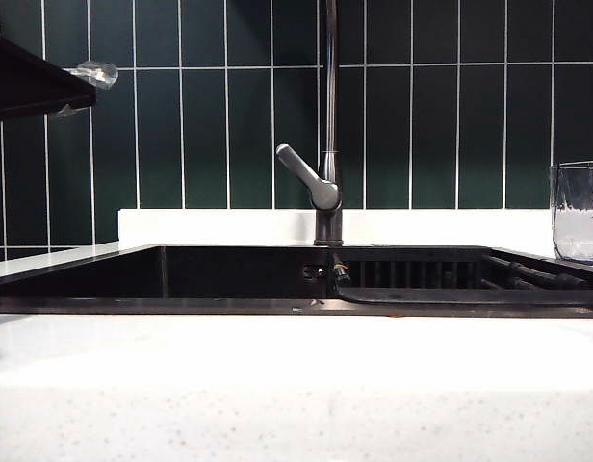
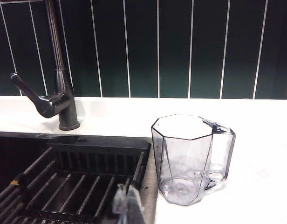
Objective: Pick up the mug next to the sink, go to the faucet to get some water, pour the water into the sink, and finally put the mug back to its place.
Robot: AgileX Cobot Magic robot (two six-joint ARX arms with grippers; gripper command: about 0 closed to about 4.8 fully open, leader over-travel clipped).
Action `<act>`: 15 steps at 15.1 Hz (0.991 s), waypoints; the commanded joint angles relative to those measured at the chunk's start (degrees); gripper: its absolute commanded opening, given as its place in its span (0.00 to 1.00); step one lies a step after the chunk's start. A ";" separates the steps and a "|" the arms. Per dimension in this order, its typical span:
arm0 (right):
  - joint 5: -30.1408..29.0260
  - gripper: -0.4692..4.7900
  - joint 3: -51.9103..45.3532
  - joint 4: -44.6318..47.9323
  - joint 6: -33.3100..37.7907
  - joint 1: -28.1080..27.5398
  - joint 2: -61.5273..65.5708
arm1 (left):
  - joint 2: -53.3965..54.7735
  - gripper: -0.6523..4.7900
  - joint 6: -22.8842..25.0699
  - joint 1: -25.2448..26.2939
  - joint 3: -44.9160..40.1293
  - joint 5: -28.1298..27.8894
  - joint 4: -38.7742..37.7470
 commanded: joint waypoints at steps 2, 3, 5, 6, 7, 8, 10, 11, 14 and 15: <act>-0.02 0.08 -0.35 -1.90 -0.28 0.13 0.02 | 0.02 0.11 0.22 -0.07 0.13 -0.02 0.46; -0.02 0.08 -0.35 -2.51 -0.28 0.13 0.02 | 0.02 0.11 0.24 -0.07 0.13 -0.02 0.46; -0.02 0.08 -0.35 -4.00 -0.28 0.13 0.02 | 0.02 0.11 0.22 -0.07 0.13 0.00 0.31; 0.00 0.08 -0.35 -4.35 -0.28 0.04 0.02 | 0.02 0.12 0.24 -0.07 0.13 0.00 -0.81; 0.00 0.08 -0.35 -4.42 -0.28 0.07 0.02 | 0.02 0.11 0.15 -0.07 0.13 0.02 -1.77; -0.02 0.08 -0.35 -4.42 -0.28 0.07 0.02 | 0.04 0.11 0.22 -0.07 0.13 0.02 -2.43; -0.02 0.08 -0.35 -4.42 -0.28 0.07 0.00 | 0.04 0.11 0.22 -0.07 0.13 0.00 -2.43; -0.02 0.08 -0.35 -4.42 -0.28 0.07 0.02 | 0.04 0.11 0.22 -0.07 0.13 0.00 -2.43; 0.00 0.08 -0.35 -4.42 -0.28 0.07 0.00 | -0.24 0.11 0.22 -0.13 0.13 0.02 -2.97; -0.02 0.08 -0.35 -4.46 -0.28 0.04 0.02 | -2.67 0.11 0.20 -0.15 0.13 0.07 -4.74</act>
